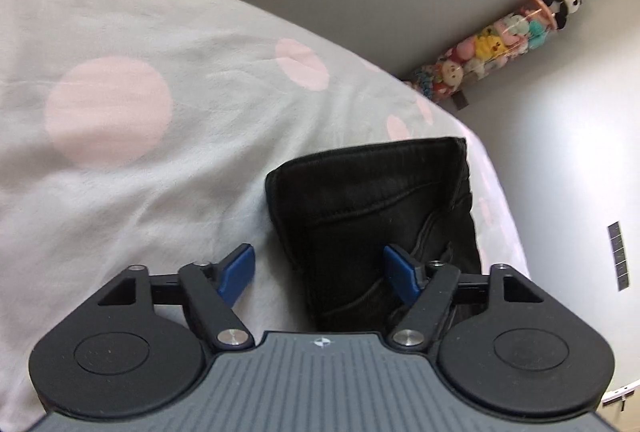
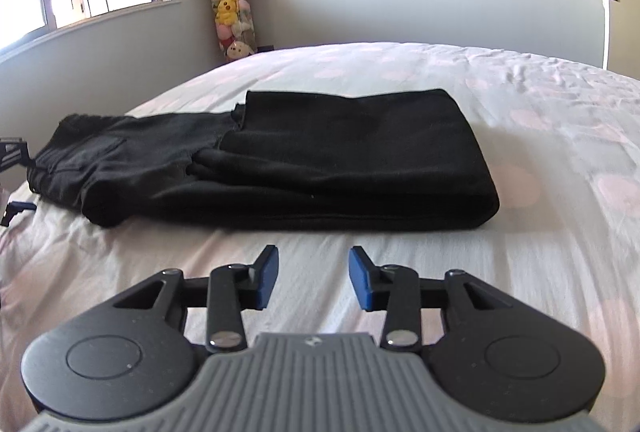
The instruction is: Fold clothes
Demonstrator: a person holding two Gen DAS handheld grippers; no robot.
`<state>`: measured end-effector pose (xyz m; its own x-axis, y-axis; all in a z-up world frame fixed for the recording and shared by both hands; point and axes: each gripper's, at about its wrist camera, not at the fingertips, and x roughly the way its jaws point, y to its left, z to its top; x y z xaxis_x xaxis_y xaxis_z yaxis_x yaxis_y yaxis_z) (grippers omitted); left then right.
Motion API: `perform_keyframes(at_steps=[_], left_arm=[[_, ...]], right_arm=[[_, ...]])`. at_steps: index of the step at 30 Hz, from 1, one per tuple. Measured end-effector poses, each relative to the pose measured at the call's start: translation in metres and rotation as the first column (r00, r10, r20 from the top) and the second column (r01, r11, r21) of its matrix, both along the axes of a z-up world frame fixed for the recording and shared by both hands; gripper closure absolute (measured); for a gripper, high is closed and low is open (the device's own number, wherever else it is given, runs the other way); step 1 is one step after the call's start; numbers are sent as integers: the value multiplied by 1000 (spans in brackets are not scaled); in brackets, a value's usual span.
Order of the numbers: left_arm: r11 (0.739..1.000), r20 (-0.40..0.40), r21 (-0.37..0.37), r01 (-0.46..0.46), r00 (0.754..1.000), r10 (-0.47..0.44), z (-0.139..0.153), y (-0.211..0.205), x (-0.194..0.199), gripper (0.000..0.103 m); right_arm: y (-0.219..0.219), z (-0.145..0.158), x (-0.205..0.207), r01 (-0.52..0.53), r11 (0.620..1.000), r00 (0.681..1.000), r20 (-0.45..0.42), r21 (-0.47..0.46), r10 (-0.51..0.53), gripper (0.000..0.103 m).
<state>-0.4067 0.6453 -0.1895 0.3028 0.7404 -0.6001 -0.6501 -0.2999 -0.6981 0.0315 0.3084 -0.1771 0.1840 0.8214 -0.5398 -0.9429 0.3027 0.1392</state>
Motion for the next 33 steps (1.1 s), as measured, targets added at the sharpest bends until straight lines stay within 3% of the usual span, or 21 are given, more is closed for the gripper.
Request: perform_keyframes(at_steps=[3,4,9,11,13,18,21,26,29,33], left_arm=[[1000,23,29,-2,1000,2,-6,7,0,22],[999,32,32,-3,999,2,-6,8,0,28],[1000,39,-13,0,999,1,2,15,-1,40],[1000,18,-24,17,1000,-17,16,19,2,55],[998,-19,13,56,998,-56,39,20,9,65],[973,-117,142,180,979,-164,116,16,53,71],[931,-177,236,278,954,-240,164,6,95,72],[820,-273,362,444,891,-362,234,-22,173,72],[758,-325,397,518,852,-411,265,-39,222,72],[678,-429,383,628,771,-471,280,-59,296,72]], right_arm=[[2,-3,3,2,1000,1000,-23,-8,-2,60],[2,-4,3,1,1000,1000,-25,-8,-1,60],[3,-7,4,-4,1000,999,-33,-21,3,59],[2,-9,5,-1,1000,999,-39,-31,0,57],[2,-9,7,5,999,999,-44,-45,-7,57],[-4,-7,15,30,998,997,-68,-47,-33,56],[-7,-3,18,36,999,996,-80,-38,-39,56],[-13,5,25,58,998,992,-107,-32,-61,56],[-16,9,31,71,997,990,-120,-29,-74,56],[-21,21,36,75,997,987,-142,13,-73,56]])
